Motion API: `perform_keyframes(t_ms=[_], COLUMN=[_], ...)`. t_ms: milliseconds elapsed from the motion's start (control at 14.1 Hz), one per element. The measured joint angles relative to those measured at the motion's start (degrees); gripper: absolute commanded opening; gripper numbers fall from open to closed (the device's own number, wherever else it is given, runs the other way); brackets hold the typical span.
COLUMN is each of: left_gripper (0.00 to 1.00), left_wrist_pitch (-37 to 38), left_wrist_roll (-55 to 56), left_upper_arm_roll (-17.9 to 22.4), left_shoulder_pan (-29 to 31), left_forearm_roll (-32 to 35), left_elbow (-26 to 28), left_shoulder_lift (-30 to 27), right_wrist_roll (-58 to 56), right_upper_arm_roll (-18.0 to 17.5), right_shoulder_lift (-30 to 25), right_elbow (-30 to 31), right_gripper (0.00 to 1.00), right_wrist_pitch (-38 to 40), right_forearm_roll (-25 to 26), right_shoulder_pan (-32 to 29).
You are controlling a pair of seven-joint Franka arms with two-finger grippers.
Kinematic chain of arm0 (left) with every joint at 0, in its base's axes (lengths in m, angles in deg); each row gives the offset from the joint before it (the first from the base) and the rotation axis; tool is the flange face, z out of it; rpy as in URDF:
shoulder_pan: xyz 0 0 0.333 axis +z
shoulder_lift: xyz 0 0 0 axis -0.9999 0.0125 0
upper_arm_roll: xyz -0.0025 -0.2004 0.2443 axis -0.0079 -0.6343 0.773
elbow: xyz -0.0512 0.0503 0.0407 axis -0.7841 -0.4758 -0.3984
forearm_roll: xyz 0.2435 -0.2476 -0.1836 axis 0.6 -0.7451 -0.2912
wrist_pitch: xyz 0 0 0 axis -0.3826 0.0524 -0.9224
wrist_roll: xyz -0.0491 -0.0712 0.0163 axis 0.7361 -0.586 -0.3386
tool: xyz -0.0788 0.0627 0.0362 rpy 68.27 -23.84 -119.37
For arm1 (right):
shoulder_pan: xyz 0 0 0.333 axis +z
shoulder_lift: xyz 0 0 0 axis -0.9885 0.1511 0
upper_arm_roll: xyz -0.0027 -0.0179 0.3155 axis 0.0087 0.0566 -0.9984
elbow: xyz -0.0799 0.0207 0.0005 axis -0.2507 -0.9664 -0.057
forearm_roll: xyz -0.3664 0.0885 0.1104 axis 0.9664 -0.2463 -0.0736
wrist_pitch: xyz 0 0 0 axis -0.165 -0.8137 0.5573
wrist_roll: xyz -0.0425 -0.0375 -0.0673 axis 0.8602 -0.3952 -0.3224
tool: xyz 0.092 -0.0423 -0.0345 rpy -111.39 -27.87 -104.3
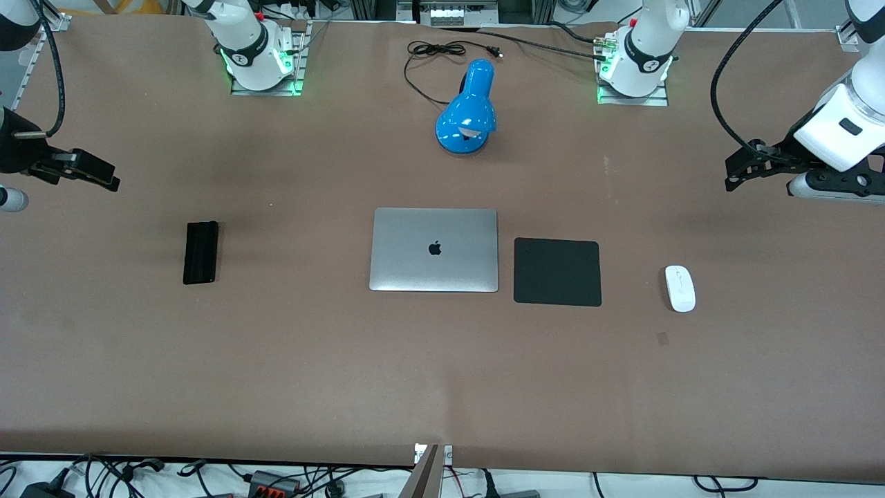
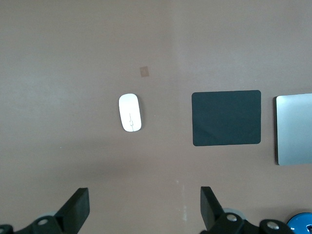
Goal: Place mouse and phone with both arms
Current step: 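Lower the right gripper to the black phone while the left gripper reaches the mouse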
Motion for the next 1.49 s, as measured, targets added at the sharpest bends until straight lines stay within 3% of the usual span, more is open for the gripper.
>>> perform_keyframes(t_ms=[425, 708, 920, 1204, 1487], left_gripper=[1.0, 1.0, 1.0, 1.0, 1.0], left_wrist_pitch=[0.0, 0.48, 0.74, 0.24, -11.25], left_wrist_roll=[0.0, 0.0, -0.01, -0.02, -0.02], left_upper_arm_roll=[0.03, 0.2, 0.71, 0.95, 1.33], left_shoulder_pan=[-0.09, -0.09, 0.2, 0.24, 0.67], left_forearm_roll=[0.15, 0.36, 0.38, 0.4, 0.49], left_elbow=[-0.02, -0.14, -0.32, -0.71, -0.7], left_shoulder_lift=[0.08, 0.7, 2.25, 8.64, 17.71], right_wrist_roll=[-0.31, -1.23, -1.3, -3.57, -10.83], right_upper_arm_roll=[0.04, 0.21, 0.58, 1.37, 1.54], right_shoulder_lift=[0.2, 0.56, 1.95, 5.84, 10.54], right_elbow=[0.79, 6.57, 15.62, 29.77, 39.39], right_gripper=[1.0, 1.0, 1.0, 1.0, 1.0], right_wrist_pitch=[-0.11, -5.4, -15.97, -35.77, -52.89], right_forearm_roll=[0.01, 0.02, 0.08, 0.1, 0.14], right_shoulder_pan=[0.0, -0.14, -0.84, -2.68, -3.63])
